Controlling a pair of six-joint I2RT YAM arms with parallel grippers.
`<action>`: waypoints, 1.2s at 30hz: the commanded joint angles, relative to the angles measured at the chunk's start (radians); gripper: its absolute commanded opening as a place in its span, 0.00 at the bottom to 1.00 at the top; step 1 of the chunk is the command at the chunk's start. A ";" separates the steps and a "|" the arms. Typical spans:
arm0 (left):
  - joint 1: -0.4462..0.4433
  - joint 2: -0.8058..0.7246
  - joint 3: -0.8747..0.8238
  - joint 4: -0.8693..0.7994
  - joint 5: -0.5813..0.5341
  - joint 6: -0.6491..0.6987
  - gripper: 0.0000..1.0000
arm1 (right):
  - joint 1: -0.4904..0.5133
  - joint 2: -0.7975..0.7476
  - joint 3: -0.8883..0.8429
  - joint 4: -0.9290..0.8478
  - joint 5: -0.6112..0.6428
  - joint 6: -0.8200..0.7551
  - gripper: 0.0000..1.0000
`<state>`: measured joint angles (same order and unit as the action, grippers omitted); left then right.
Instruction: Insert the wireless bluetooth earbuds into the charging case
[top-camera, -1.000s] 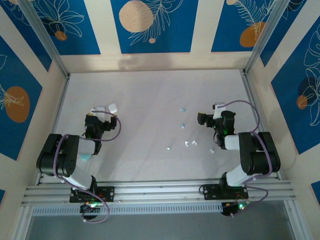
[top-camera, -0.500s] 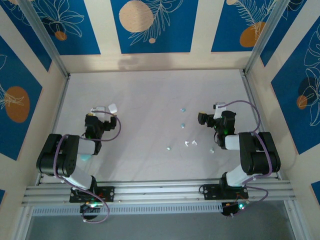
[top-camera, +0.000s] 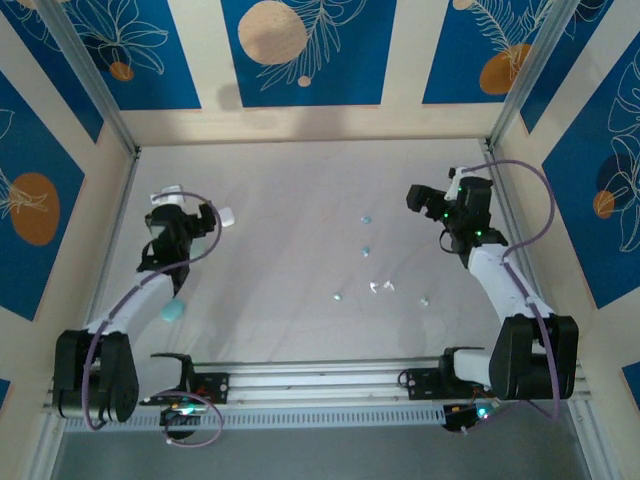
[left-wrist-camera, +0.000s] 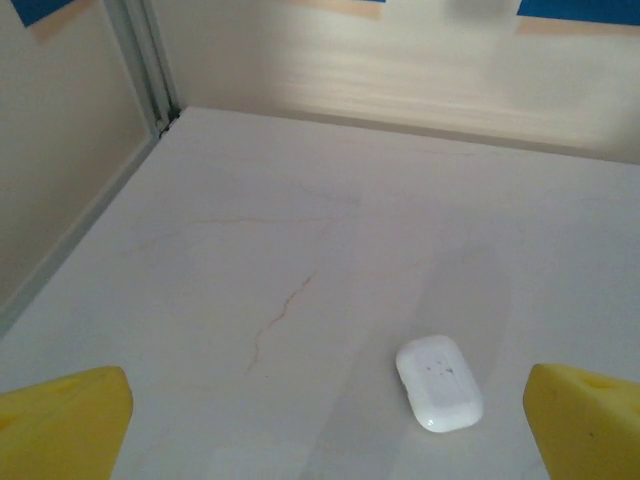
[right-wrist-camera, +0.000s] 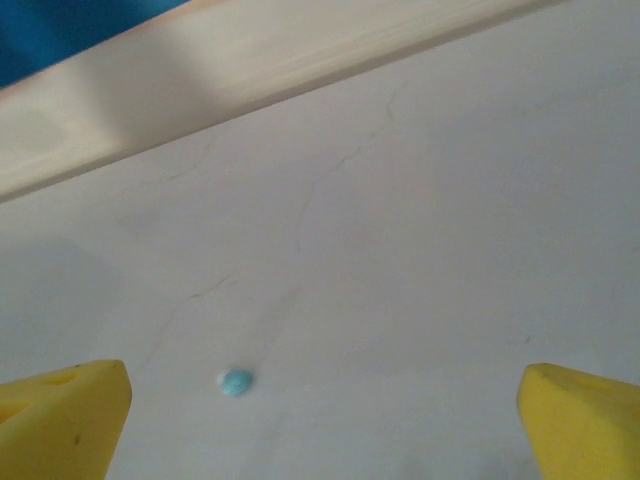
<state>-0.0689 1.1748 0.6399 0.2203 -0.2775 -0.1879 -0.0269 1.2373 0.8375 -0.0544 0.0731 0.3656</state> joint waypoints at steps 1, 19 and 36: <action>0.013 -0.022 0.059 -0.354 0.078 -0.082 1.00 | -0.033 -0.022 -0.026 -0.263 -0.296 0.117 0.99; 0.029 0.333 0.354 -0.757 0.172 -0.107 0.92 | 0.357 0.028 0.034 -0.331 -0.321 0.145 0.90; 0.060 0.633 0.557 -0.869 0.142 0.042 0.74 | 0.391 0.031 0.063 -0.420 -0.238 0.107 0.90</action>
<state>-0.0204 1.7802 1.1675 -0.5980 -0.1566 -0.1837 0.3580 1.2747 0.8654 -0.4355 -0.1822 0.4950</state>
